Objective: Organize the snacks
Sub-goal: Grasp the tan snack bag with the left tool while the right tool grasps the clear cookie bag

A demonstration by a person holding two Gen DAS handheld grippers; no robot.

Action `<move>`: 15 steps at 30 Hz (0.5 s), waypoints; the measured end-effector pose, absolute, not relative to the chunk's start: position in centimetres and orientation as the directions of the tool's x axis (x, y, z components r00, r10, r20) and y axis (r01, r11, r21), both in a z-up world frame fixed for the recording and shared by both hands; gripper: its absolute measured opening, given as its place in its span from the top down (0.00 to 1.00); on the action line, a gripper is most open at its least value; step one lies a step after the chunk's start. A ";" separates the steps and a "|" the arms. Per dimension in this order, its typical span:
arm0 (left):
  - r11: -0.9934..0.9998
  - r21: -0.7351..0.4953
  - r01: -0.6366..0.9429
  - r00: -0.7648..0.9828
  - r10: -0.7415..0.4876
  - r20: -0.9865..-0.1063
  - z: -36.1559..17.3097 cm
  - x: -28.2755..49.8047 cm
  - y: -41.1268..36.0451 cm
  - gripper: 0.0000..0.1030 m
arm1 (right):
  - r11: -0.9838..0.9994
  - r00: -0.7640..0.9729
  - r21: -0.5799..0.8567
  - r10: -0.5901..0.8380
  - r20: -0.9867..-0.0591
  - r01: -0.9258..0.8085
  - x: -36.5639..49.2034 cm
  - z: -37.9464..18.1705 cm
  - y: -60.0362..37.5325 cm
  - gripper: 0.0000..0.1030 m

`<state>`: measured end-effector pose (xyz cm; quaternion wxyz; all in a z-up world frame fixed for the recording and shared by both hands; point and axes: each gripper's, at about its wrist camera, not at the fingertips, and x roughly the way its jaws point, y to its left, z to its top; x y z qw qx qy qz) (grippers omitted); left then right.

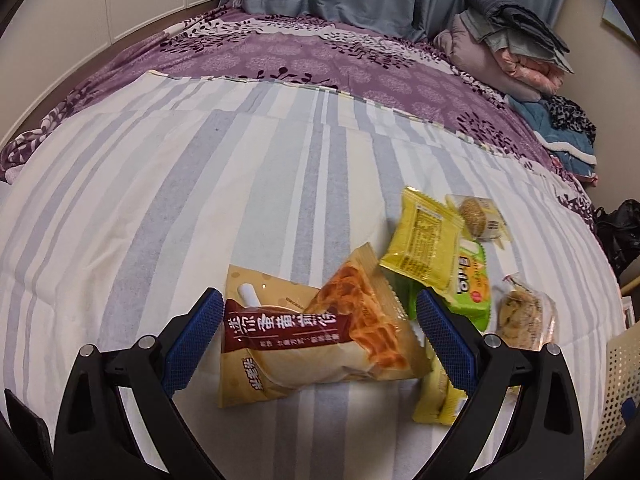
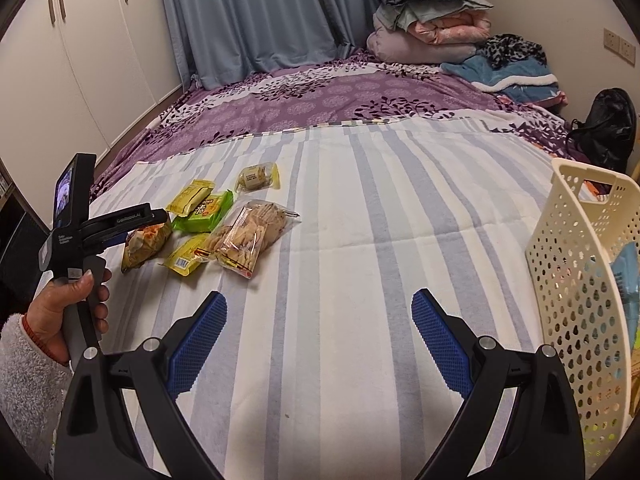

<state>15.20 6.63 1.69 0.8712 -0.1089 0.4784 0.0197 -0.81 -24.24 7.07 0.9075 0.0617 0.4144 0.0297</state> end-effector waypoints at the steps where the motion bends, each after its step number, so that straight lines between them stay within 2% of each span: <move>1: 0.975 -0.172 -0.142 0.533 -0.071 -0.843 1.4 15.3 6.7 0.05 | 0.990 0.653 0.138 0.107 -0.750 -0.005 -0.7 7.0 -24.1 0.10; 11: 0.969 -0.205 -0.137 0.530 -0.103 -0.842 0.4 15.4 7.4 0.03 | 0.991 0.638 0.133 0.123 -0.760 -0.033 1.6 6.1 -22.8 0.10; 15: 0.972 -0.195 -0.129 0.546 -0.095 -0.832 0.9 15.0 7.2 0.07 | 0.986 0.627 0.157 0.152 -0.764 -0.047 3.1 5.8 -22.1 0.10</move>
